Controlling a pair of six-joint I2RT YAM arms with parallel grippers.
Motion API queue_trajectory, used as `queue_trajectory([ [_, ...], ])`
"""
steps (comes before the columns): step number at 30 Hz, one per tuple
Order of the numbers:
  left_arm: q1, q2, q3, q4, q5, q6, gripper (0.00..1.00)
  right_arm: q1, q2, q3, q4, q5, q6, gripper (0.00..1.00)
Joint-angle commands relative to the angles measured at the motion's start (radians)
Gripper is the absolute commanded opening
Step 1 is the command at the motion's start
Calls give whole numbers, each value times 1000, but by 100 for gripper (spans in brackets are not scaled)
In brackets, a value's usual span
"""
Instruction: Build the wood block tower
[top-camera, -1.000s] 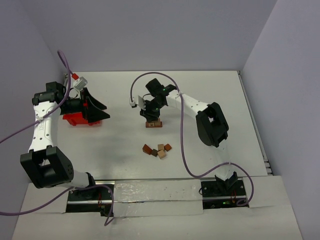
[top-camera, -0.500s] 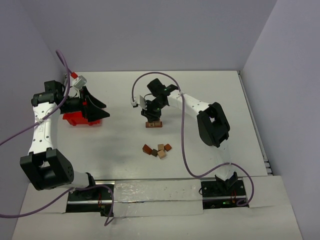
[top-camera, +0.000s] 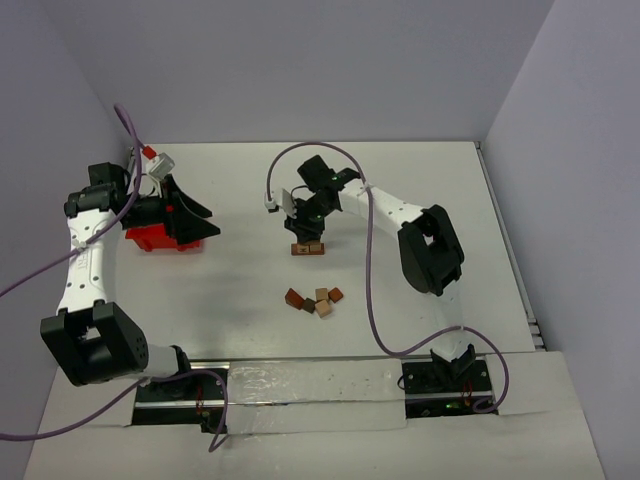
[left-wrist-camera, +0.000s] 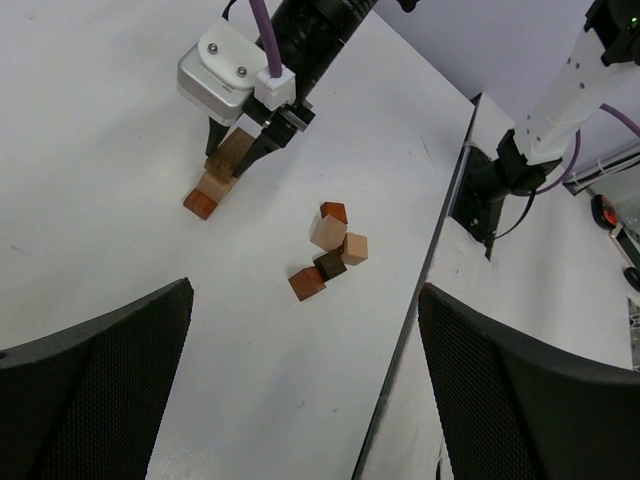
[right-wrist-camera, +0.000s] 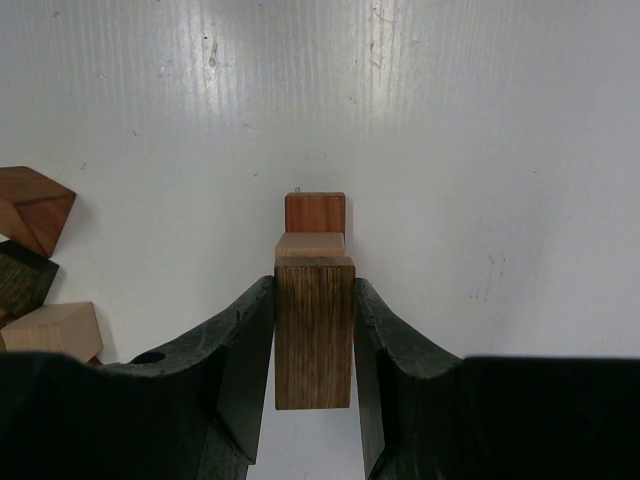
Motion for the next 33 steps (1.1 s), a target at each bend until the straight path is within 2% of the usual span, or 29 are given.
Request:
queue_trajectory([
  [1, 2, -53, -18, 113, -7, -77, 99, -7, -77, -4, 26, -15, 11, 2],
  [4, 1, -61, -40, 176, -25, -129, 99, -8, -77, -3, 24, -11, 11, 2],
  [13, 1, -61, -43, 208, -44, -171, 99, -13, -63, 6, 21, -6, 6, 3],
  [33, 1, -47, -41, 214, -42, -177, 99, -16, -26, 27, 15, -12, -3, 8],
])
